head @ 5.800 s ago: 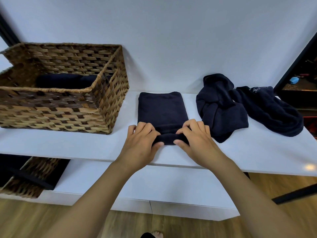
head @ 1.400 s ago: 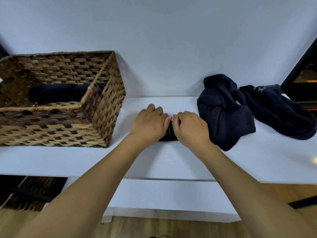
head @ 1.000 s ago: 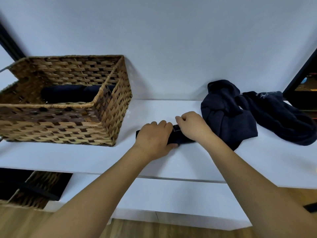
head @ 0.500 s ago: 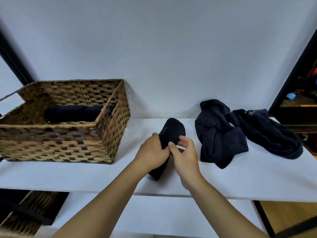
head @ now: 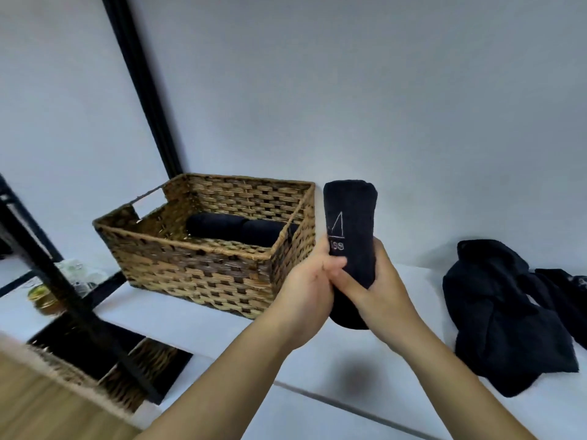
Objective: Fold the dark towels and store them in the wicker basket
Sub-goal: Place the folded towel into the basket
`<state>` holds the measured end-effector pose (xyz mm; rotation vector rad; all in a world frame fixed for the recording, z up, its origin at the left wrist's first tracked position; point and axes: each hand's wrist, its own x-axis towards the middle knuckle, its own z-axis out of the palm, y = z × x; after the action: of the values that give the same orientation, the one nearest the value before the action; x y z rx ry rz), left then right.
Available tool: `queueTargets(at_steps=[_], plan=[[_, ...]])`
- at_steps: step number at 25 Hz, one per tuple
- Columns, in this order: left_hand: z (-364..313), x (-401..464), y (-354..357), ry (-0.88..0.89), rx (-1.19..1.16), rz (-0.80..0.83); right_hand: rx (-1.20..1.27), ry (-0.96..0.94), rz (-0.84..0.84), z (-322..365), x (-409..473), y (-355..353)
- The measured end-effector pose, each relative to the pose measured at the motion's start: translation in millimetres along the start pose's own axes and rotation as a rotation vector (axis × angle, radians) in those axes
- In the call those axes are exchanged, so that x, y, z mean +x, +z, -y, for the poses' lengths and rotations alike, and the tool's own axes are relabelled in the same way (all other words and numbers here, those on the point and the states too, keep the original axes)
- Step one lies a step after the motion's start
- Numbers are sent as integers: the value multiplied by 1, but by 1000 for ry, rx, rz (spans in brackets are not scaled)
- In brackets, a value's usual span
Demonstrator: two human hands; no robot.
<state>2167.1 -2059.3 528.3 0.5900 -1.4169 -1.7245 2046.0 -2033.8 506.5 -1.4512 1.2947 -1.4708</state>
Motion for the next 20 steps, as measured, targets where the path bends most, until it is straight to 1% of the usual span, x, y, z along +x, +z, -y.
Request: queueTargets(at_steps=[1,4,6,7,9,11,12,13,15,18,20], plan=[[-5,1,-3,75,166,-40,3,-22,16,4,5,1],[-14,9,-31,388,831,-203,-93,-98,84,26,30,11],[-33,12,-54,513,1177,-271,-159,-116,150,40,53,22],[-46,13,-66,584,1352,-275,-194,-129,178,45,65,27],[-68,17,-94,706,1690,-230,-304,-162,227,53,89,36],[-95,24,-125,761,1936,-173,-503,-187,274,66,109,46],[-108,30,-141,744,2014,-146,-641,-212,302,72,119,53],[-120,37,-157,687,2059,-119,-787,-252,331,77,129,62],[-142,49,-187,493,2089,-82,-1029,-340,364,83,147,87],[-158,61,-235,247,2044,-56,-1148,-335,305,76,180,118],[-161,67,-273,131,1929,-52,-1165,-280,256,64,201,137]])
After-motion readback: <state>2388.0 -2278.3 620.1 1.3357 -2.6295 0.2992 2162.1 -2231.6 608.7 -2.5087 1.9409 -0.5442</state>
